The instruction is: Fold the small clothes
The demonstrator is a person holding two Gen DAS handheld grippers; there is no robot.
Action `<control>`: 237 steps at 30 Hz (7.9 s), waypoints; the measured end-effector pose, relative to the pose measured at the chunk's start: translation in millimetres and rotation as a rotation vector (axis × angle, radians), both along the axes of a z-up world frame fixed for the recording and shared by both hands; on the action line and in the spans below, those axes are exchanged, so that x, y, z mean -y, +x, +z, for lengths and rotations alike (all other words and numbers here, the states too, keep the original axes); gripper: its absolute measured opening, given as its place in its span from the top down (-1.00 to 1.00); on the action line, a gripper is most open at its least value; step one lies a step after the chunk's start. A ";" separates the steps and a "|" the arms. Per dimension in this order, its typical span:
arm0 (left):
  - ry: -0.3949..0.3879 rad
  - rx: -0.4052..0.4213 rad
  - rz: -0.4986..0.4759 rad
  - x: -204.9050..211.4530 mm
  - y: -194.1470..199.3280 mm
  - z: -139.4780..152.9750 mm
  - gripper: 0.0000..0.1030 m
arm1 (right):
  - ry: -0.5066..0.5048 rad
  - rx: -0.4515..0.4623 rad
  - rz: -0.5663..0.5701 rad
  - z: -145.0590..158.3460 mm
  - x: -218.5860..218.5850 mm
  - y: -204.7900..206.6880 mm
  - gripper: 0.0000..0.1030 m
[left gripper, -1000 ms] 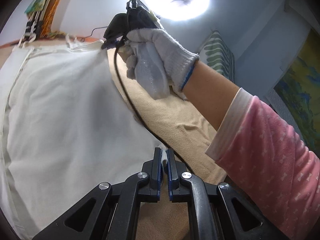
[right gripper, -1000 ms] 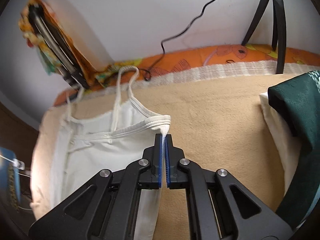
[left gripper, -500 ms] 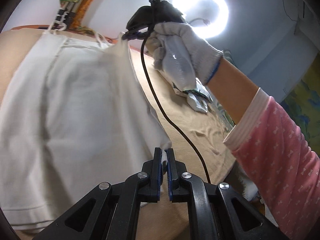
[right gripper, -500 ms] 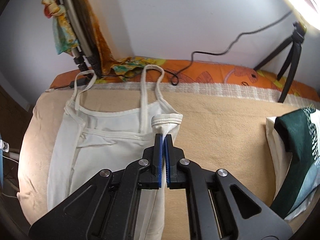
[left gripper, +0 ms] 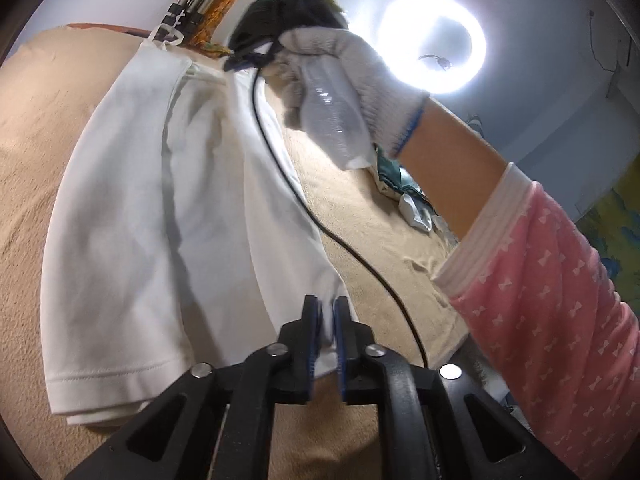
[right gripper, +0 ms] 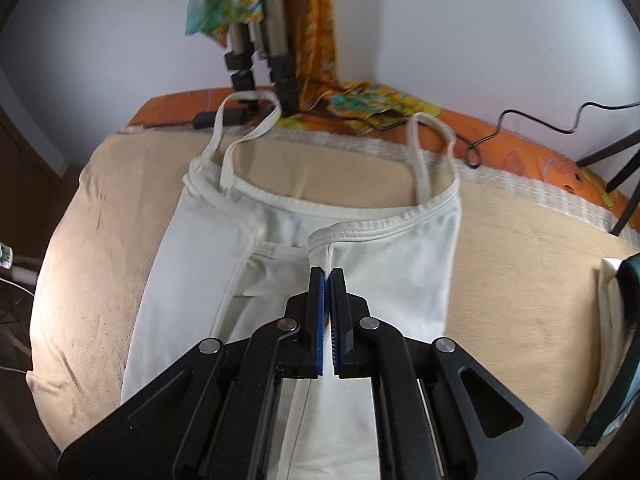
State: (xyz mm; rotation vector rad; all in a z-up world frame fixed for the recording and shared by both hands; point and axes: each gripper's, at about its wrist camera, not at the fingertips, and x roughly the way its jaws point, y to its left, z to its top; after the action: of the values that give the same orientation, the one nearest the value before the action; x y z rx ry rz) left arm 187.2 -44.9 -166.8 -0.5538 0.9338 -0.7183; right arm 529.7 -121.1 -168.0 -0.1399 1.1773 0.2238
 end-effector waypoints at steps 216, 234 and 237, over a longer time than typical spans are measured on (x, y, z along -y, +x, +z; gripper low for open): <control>0.443 0.024 0.308 -87.3 351.4 -45.9 1.00 | 0.309 0.103 0.000 -32.5 106.1 34.5 0.91; 0.336 0.157 0.304 -88.3 280.1 26.9 1.00 | 0.308 0.241 0.093 51.7 104.3 -28.3 0.91; 0.326 0.170 0.305 -92.8 255.1 37.0 1.00 | 0.284 0.255 0.116 62.6 103.3 -50.6 0.91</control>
State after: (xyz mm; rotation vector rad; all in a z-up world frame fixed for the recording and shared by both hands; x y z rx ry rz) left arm 442.3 48.0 -129.7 -0.3301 0.7657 -0.3230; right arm 479.1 -224.4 -105.4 0.0134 0.8746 0.4593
